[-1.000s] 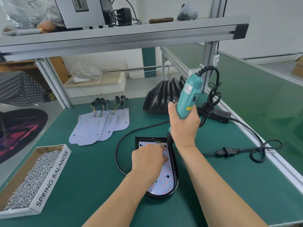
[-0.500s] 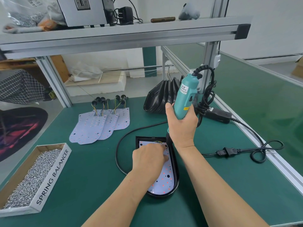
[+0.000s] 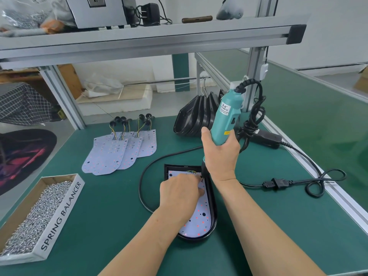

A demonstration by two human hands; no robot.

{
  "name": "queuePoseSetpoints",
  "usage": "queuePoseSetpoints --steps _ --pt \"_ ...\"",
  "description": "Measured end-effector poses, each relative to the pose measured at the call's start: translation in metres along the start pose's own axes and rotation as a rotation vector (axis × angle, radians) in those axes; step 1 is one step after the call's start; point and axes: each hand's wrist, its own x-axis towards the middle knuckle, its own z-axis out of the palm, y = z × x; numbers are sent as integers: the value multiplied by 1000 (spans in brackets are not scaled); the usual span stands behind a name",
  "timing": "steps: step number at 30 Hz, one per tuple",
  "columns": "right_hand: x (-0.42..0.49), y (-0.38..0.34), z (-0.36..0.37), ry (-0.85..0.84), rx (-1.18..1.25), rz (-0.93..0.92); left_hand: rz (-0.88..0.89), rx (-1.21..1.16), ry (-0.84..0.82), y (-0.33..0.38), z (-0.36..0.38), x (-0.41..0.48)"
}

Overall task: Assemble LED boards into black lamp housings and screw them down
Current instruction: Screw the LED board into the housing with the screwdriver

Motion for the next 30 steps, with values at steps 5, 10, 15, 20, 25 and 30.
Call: queuePoseSetpoints --steps 5,10,15,20,25,30 --pt "-1 -12 -13 -44 93 -18 -12 -33 -45 0 -8 -3" --pt "2 -33 -30 81 169 -34 -7 -28 -93 0 -12 -4" --pt "-15 -28 -47 251 279 213 -28 -133 -200 -4 -16 -6" --pt "-30 -15 -59 300 394 407 -136 -531 -260 -19 -23 -12" --pt "-41 -19 -62 318 407 422 -371 -1169 -271 -30 -28 -31" --pt "-49 -33 -62 337 457 401 -464 -1643 -236 -37 -27 -51"
